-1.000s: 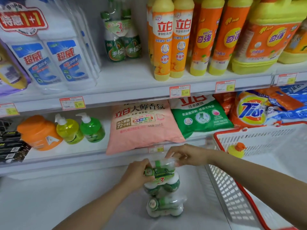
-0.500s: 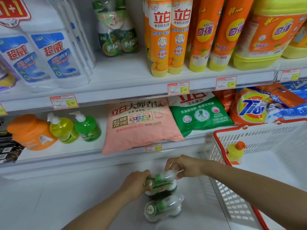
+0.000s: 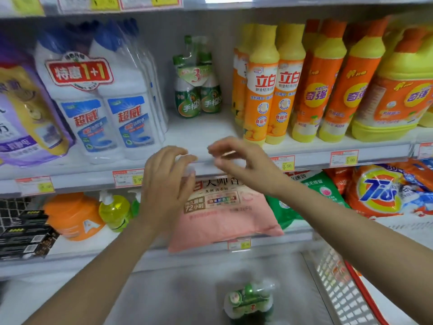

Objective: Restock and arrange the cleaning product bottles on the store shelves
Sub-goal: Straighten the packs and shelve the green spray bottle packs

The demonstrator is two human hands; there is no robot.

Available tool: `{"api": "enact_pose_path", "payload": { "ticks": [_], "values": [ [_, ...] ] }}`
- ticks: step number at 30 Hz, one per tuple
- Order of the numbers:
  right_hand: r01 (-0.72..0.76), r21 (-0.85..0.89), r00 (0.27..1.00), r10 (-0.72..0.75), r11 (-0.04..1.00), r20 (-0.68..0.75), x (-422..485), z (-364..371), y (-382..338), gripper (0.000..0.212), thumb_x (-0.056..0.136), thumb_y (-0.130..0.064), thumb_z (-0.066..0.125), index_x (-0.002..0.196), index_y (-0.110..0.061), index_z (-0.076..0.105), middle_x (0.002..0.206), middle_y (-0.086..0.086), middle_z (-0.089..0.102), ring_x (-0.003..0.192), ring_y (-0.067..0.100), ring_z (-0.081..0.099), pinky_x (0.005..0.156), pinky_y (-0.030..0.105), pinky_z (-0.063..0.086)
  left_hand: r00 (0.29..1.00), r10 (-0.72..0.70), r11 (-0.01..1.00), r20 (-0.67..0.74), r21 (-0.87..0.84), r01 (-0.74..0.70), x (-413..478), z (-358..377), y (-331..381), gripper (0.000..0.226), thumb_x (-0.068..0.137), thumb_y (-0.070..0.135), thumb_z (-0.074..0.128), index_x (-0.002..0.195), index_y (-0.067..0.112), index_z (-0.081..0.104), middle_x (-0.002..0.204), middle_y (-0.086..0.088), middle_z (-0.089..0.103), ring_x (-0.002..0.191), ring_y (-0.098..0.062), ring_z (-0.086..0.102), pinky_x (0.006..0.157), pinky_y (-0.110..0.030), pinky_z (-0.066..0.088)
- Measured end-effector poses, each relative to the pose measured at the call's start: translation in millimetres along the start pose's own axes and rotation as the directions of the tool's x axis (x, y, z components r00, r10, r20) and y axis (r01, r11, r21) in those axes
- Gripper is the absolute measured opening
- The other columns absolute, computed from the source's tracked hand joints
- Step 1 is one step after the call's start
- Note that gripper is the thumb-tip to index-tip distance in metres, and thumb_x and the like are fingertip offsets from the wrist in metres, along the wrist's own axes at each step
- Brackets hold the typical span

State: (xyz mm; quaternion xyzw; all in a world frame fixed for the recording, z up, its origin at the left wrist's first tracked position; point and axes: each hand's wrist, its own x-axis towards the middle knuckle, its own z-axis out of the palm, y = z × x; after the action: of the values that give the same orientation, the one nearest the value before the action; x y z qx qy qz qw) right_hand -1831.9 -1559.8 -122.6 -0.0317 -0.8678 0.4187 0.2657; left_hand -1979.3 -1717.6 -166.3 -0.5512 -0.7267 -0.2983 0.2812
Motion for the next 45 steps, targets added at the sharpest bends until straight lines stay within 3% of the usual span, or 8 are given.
{"api": "enact_pose_path", "payload": {
  "ticks": [3,6,11,15,23,34,41,45],
  "values": [
    [-0.015,-0.028,0.989,0.011,1.0,-0.146,65.0,6.0,-7.3,0.038,0.097,-0.017,0.061,0.132,-0.006,0.051,0.129,0.007,0.059,0.118,0.015,0.057,0.1,0.024,0.048,0.97,-0.033,0.989,0.24,0.145,-0.002,8.9,0.6,-33.0,0.053,0.097,0.042,0.036,0.141,0.018,0.05,0.151,-0.01,0.043,0.146,-0.029,0.029,0.12,-0.05,0.016],
    [-0.252,0.097,0.94,0.268,0.963,-0.211,123.7,12.8,6.8,0.054,0.098,-0.024,0.061,0.143,-0.006,0.038,0.138,0.005,0.049,0.124,0.015,0.049,0.104,0.027,0.041,0.929,-0.049,0.984,0.367,0.177,-0.018,4.3,10.5,-54.0,0.057,0.099,0.047,0.024,0.152,0.025,0.033,0.156,-0.009,0.036,0.148,-0.026,0.024,0.122,-0.047,0.007],
    [-0.416,0.067,0.873,0.419,0.907,-0.249,190.8,10.6,46.4,0.058,0.096,-0.029,0.063,0.145,-0.012,0.037,0.144,0.01,0.049,0.132,0.027,0.048,0.114,0.039,0.037,0.942,0.021,0.978,0.336,0.189,-0.089,2.0,20.4,-69.8,0.056,0.1,0.044,0.028,0.154,0.027,0.027,0.157,-0.006,0.035,0.147,-0.026,0.027,0.121,-0.048,0.01],
    [-0.516,-0.021,0.801,0.473,0.857,-0.367,220.1,-0.9,62.4,0.083,0.094,-0.035,0.065,0.156,-0.013,0.015,0.16,0.008,0.026,0.144,0.027,0.03,0.112,0.026,0.027,0.957,0.045,0.981,0.287,0.17,-0.098,-2.0,24.0,-70.3,0.055,0.1,0.04,0.033,0.153,0.027,0.027,0.156,-0.005,0.037,0.146,-0.025,0.029,0.121,-0.047,0.01],
    [-0.538,0.013,0.717,0.465,0.843,-0.519,233.7,18.9,66.5,0.065,0.083,-0.042,0.075,0.132,-0.008,0.048,0.127,0.012,0.059,0.111,0.03,0.059,0.095,0.039,0.052,0.96,0.062,0.982,0.273,0.154,-0.107,-3.8,24.1,-75.7,0.054,0.102,0.037,0.033,0.154,0.025,0.028,0.156,-0.007,0.037,0.147,-0.025,0.028,0.123,-0.046,0.005],
    [-0.481,-0.134,0.8,0.371,0.867,-0.472,186.6,22.2,32.1,0.048,0.081,-0.058,0.07,0.108,-0.019,0.062,0.106,0.004,0.071,0.091,0.026,0.069,0.084,0.044,0.058,0.951,0.023,0.996,0.307,0.076,-0.048,-2.7,10.8,-69.1,0.055,0.1,0.04,0.031,0.153,0.024,0.032,0.157,-0.005,0.034,0.149,-0.022,0.021,0.123,-0.043,0.005],
    [-0.399,0.065,0.809,0.385,0.915,-0.443,132.1,-1.9,-7.3,0.053,0.066,-0.062,0.075,0.099,-0.02,0.072,0.093,-0.001,0.076,0.083,0.017,0.073,0.08,0.043,0.061,0.965,-0.202,0.961,0.165,-0.157,0.228,0.7,-11.3,-49.2,0.062,0.095,0.049,0.027,0.147,0.018,0.041,0.157,-0.002,0.034,0.149,-0.019,0.02,0.122,-0.042,0.019],
    [-0.35,0.177,0.837,0.392,0.92,-0.383,104.0,-19.2,-35.4,0.055,0.07,-0.06,0.075,0.098,-0.014,0.067,0.091,0.003,0.075,0.083,0.021,0.074,0.081,0.047,0.06,0.893,-0.444,0.767,0.075,-0.482,0.422,17.8,-38.8,-27.3,0.063,0.088,0.056,0.048,0.144,0.028,0.043,0.145,0.0,0.046,0.133,-0.017,0.042,0.111,-0.031,0.032]
  ]
}}
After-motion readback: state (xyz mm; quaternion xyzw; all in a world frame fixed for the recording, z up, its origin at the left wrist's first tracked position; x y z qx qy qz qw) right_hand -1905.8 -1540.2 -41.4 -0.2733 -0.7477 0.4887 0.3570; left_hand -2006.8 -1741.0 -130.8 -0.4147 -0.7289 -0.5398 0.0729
